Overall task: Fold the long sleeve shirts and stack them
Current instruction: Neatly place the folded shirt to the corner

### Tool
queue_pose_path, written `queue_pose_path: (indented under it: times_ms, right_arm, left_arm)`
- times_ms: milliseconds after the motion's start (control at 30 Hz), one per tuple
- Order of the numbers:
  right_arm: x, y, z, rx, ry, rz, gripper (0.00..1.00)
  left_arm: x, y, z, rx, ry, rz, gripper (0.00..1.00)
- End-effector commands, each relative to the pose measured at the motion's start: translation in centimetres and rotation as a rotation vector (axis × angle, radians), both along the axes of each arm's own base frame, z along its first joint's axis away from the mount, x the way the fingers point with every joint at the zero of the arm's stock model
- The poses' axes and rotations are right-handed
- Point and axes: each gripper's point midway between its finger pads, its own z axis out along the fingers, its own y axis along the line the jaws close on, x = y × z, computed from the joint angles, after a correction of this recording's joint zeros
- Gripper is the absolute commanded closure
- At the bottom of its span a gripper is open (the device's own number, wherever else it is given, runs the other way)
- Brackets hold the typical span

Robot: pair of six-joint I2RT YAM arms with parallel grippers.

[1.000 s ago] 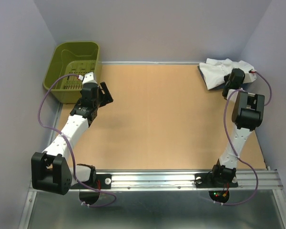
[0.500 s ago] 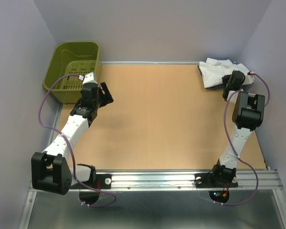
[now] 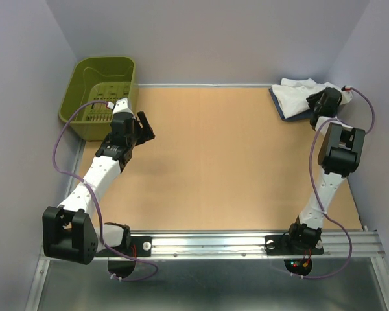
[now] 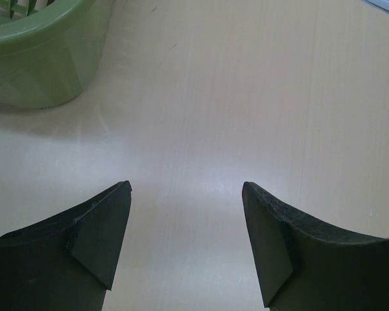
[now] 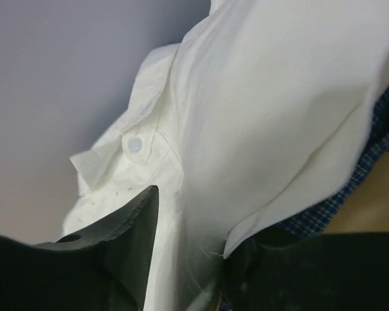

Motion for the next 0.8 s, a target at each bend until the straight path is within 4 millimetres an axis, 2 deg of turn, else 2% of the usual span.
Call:
queue_pose_path:
  times_ms: [0,67,100,167,200,267,300,367,400,433,533,567,667,767]
  right_arm:
    - [0.0,-1.7,0.9,-0.041,0.006,-0.030,0.38]
    - [-0.7,-2.0,1.1,-0.044,0.036,-0.054,0.26]
    - [-1.0,-2.5,1.5,-0.049,0.044,-0.086,0.13]
    - [-1.9,-2.8,1.8,-0.063,0.079,-0.108,0.04]
    - [-2.4,-3.1,2.9,-0.072,0.077,-0.131,0.00]
    - [-3.4,-3.3,3.4,-0.088,0.117,-0.148,0.00]
    - [-3.9,-3.2,4.6,-0.095,0.114,-0.153,0.00]
    - [-5.0,-3.0,4.6,-0.107,0.168,-0.151,0.00]
    - [-5.5,-3.0,5.8,-0.120,0.168,-0.159,0.00]
    - [-6.3,-2.9,5.4,-0.134,0.215,-0.162,0.00]
    - [-7.3,-2.6,6.9,-0.209,0.254,-0.188,0.02]
    - [-7.4,-2.1,8.2,-0.251,0.250,-0.174,0.03]
    - [-6.3,-2.0,9.6,-0.283,0.230,-0.146,0.08]
    - [-4.7,-2.3,9.7,-0.301,0.223,-0.128,0.11]
  left_arm:
    - [0.4,-0.1,0.0,-0.006,-0.019,-0.007,0.20]
    - [0.3,-0.1,-0.1,-0.005,-0.017,-0.007,0.20]
    - [0.3,-0.1,-0.1,-0.007,-0.017,-0.008,0.20]
    - [0.3,-0.2,0.0,-0.011,-0.019,-0.013,0.20]
    - [0.3,-0.3,0.1,-0.013,-0.022,-0.014,0.20]
    - [0.3,-0.3,0.2,-0.016,-0.023,-0.014,0.20]
    - [0.2,-0.3,0.3,-0.016,-0.026,-0.017,0.20]
    - [0.2,-0.3,0.5,-0.020,-0.032,-0.020,0.20]
    - [0.2,-0.4,0.5,-0.021,-0.030,-0.019,0.20]
    - [0.1,-0.4,0.6,-0.024,-0.033,-0.022,0.20]
    - [0.1,-0.6,0.5,-0.028,-0.030,-0.030,0.20]
    - [0.1,-0.7,0.5,-0.030,-0.030,-0.033,0.20]
    - [0.0,-0.7,0.6,-0.032,-0.031,-0.036,0.20]
    - [0.1,-0.7,0.6,-0.031,-0.033,-0.035,0.20]
